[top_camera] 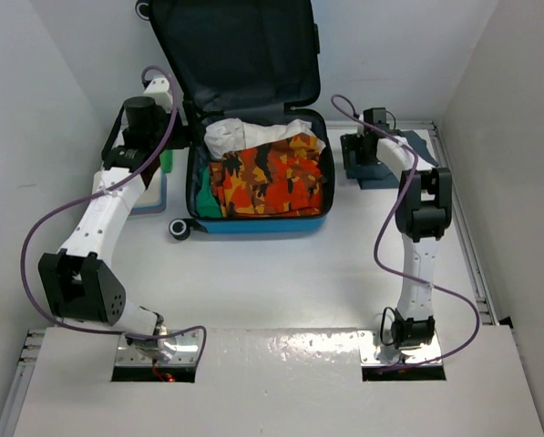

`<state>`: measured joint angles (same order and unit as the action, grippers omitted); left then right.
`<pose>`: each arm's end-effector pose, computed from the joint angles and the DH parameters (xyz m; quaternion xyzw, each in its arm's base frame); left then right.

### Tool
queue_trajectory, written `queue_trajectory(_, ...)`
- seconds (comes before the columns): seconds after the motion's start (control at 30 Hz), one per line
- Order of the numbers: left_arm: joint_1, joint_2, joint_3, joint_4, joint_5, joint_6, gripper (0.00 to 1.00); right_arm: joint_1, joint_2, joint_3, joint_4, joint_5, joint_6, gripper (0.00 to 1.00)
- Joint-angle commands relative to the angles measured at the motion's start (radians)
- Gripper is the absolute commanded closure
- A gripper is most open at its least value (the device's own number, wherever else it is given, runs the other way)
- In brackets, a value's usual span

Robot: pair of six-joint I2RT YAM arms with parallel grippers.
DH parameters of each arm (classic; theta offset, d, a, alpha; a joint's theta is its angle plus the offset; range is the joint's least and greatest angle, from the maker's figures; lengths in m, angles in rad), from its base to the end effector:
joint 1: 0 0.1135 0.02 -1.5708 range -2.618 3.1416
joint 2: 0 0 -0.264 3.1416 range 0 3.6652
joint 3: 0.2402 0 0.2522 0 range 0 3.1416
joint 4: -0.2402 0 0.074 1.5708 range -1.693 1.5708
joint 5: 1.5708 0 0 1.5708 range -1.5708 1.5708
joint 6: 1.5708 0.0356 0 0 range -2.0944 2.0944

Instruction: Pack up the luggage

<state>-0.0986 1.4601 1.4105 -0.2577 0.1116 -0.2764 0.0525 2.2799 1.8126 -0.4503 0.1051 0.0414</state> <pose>0.3407 -0.0377 0.3906 -0.0387 0.8055 -0.1541 0.5709 0.5036 0.0227 0.1702 0.0116 0.9459 -0.0347 0.3224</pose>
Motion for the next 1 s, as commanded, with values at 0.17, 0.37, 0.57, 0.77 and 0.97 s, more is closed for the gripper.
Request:
queue_trajectory(0.17,0.037,0.028,0.001,0.011,0.023,-0.043,0.17,-0.013,0.081,0.060,0.032,0.102,0.034,0.01)
queue_trajectory(0.37,0.057,0.046,0.001,0.011,0.042,-0.061,0.17,-0.026,0.130,0.067,-0.002,0.094,0.054,0.15)
queue_trajectory(0.57,0.079,0.055,0.001,0.002,0.063,-0.092,0.17,-0.026,0.113,0.005,-0.051,0.056,0.055,0.63)
queue_trajectory(0.77,0.106,0.055,0.001,0.002,0.091,-0.112,0.17,-0.045,0.041,-0.027,-0.093,-0.034,0.051,1.00)
queue_trajectory(0.97,0.126,0.046,-0.008,-0.008,0.091,-0.112,0.17,-0.129,-0.056,0.146,-0.149,-0.367,0.178,1.00)
